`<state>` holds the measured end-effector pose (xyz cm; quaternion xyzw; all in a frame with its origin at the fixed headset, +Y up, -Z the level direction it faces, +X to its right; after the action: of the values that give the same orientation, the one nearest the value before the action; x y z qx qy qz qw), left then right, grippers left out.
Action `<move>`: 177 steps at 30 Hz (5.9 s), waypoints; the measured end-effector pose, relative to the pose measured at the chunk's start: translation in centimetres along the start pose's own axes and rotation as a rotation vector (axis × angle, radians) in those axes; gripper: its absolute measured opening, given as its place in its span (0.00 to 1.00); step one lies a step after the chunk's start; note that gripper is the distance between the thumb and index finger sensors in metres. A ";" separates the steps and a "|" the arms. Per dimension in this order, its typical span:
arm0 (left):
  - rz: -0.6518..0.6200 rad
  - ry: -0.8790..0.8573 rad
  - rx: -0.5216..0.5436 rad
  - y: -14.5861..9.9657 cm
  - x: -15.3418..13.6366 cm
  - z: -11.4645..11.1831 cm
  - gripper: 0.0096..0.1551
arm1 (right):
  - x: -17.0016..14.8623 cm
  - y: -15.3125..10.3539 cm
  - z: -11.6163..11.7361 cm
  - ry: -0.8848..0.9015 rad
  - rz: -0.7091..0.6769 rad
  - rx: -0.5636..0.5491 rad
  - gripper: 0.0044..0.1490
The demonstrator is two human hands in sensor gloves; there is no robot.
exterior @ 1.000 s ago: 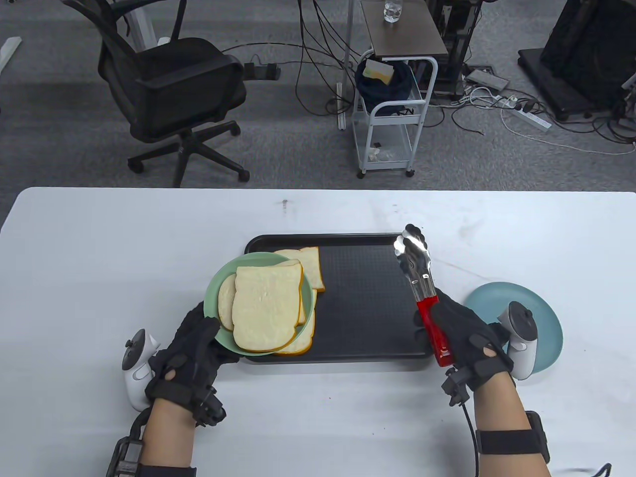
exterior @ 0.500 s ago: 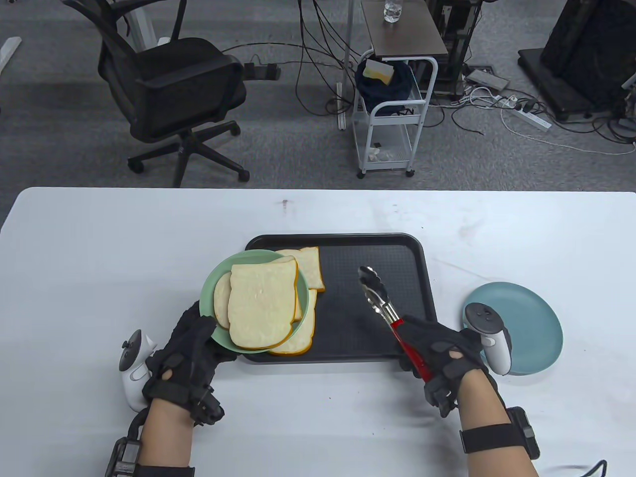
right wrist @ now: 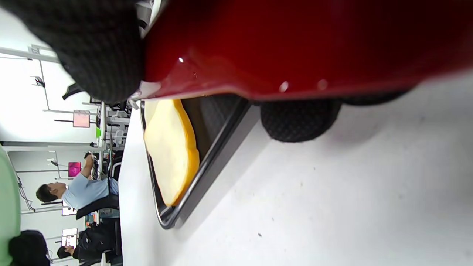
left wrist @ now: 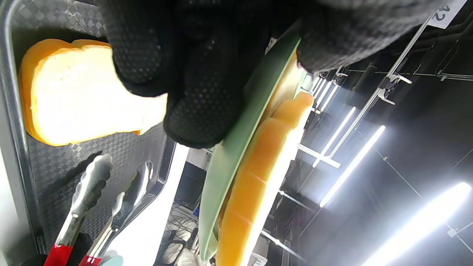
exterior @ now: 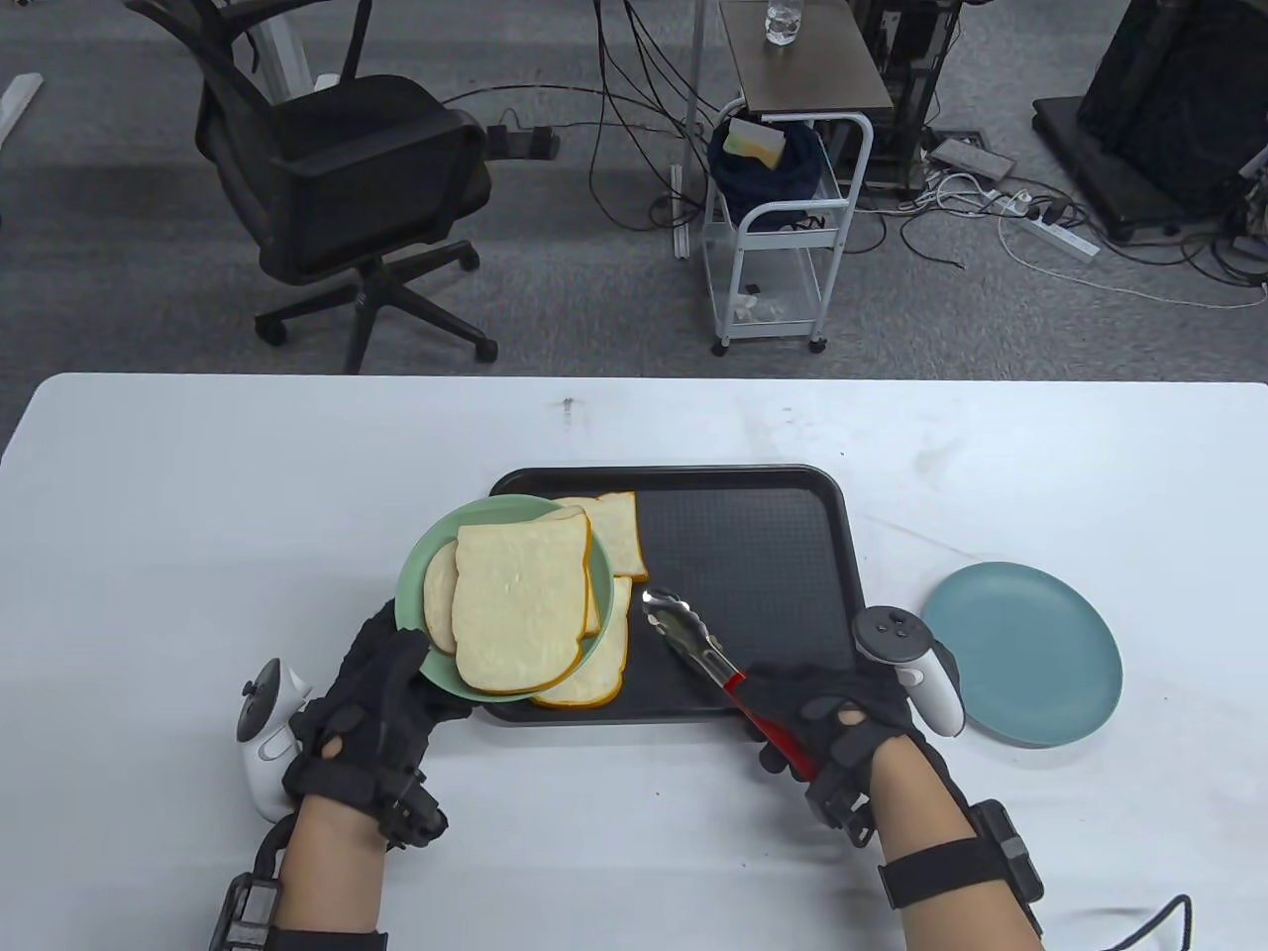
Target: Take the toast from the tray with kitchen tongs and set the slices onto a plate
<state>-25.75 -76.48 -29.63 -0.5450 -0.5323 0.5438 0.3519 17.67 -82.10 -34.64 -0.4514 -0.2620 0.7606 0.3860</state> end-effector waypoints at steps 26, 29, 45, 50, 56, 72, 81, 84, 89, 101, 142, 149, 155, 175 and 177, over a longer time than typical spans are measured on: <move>-0.001 0.005 0.003 0.0 -0.1 0.2 0.37 | 0.9 0.0 2.2 -0.055 -0.010 0.076 0.42; -0.003 -0.006 0.007 0.0 -0.1 0.3 0.37 | 1.1 -0.7 1.1 -0.033 -0.025 0.076 0.41; 0.000 -0.015 0.020 -0.1 0.0 0.5 0.37 | 2.7 -5.0 -5.7 0.288 -0.253 -0.074 0.41; 0.001 -0.015 0.019 -0.1 0.0 0.5 0.37 | 4.8 -7.1 -5.5 0.383 -0.401 -0.172 0.41; 0.001 -0.014 0.021 -0.1 0.0 0.6 0.37 | 9.1 -9.1 -2.9 0.362 -0.519 -0.087 0.41; 0.004 0.000 0.026 0.0 0.0 0.7 0.37 | 14.5 -8.0 8.4 0.123 -0.403 0.218 0.40; 0.009 -0.003 0.030 0.1 0.0 0.7 0.37 | 13.9 -7.6 8.3 0.015 -0.302 0.207 0.41; 0.009 0.002 0.028 0.1 0.0 0.7 0.37 | 13.8 -7.8 7.8 0.011 -0.282 0.239 0.45; 0.016 0.011 0.030 0.1 -0.1 0.7 0.37 | 13.6 -9.0 6.0 0.006 -0.272 0.257 0.52; 0.013 -0.003 0.035 0.1 0.0 0.7 0.37 | 6.7 -8.1 -4.6 0.151 -0.159 -0.032 0.54; 0.008 -0.052 0.019 0.1 0.3 0.8 0.37 | 3.4 5.6 -0.1 0.177 0.083 -0.187 0.42; 0.012 -0.056 0.040 0.0 0.2 1.1 0.37 | 7.3 0.0 -3.1 0.215 -0.087 -0.318 0.40; 0.025 -0.054 0.053 0.0 0.0 1.2 0.37 | 12.5 -6.5 -4.0 0.277 -0.309 -0.351 0.40; 0.024 -0.050 0.069 -0.1 0.0 1.5 0.37 | 14.9 -11.9 7.5 0.185 -0.448 0.023 0.40; 0.024 -0.048 0.064 -0.1 0.0 1.4 0.37 | 13.5 -11.0 8.1 0.179 -0.412 0.040 0.40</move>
<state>-27.14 -76.76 -29.76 -0.5265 -0.5164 0.5777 0.3498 10.32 -65.20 -29.25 -0.4464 -0.2984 0.6275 0.5639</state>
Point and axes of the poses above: the tracker on the back of each hand, its own x axis roughly to the thumb side, its own y axis roughly from the wrist to the fingertips, z = x × y, the point moved 4 cm from there along y, roughly from the wrist to the fingertips, and after that the axes turned 13 degrees about y, right-handed, at the moved point
